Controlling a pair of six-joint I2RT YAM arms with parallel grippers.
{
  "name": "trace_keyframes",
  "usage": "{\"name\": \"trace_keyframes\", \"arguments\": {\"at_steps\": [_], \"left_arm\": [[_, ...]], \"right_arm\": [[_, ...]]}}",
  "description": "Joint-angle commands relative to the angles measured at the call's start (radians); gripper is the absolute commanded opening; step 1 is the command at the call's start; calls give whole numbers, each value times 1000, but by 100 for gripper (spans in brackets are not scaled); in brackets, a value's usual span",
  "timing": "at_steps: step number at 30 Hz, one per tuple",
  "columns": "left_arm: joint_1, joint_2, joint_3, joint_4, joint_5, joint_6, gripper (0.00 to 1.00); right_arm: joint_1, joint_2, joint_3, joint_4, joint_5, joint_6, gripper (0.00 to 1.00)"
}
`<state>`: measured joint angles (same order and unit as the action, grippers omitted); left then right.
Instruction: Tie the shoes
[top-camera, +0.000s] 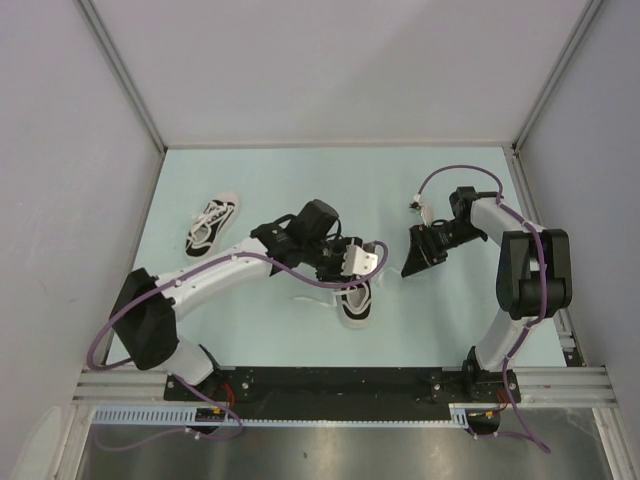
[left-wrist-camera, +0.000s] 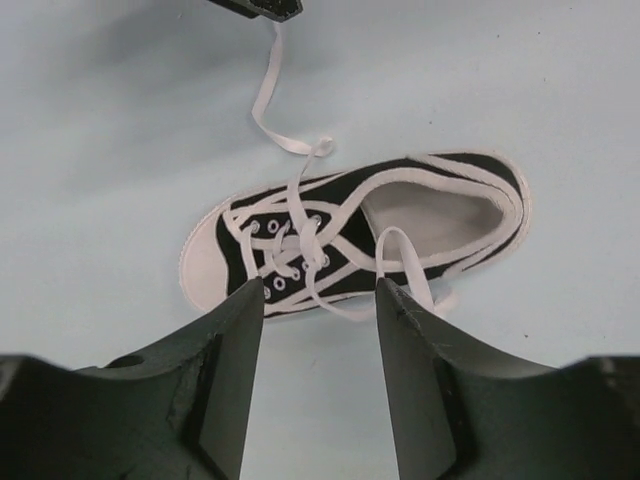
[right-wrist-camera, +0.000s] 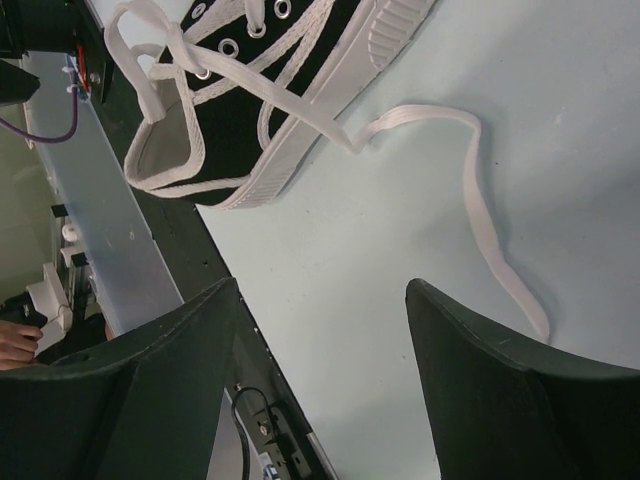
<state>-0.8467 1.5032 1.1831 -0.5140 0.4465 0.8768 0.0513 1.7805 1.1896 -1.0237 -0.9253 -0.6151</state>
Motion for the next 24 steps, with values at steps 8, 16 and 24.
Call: {"name": "trace_keyframes", "arguments": {"at_steps": [8,16,24], "left_arm": [[-78,120,64,-9,3,-22,53],[-88,149,40,-37,-31,2,53],[-88,163,44,-31,-48,11,28]], "right_arm": [[-14,5,18,-19,-14,-37,73],[-34,16,19,-35,-20,-60,73],[-39,19,18,-33,-32,-61,74]]}}
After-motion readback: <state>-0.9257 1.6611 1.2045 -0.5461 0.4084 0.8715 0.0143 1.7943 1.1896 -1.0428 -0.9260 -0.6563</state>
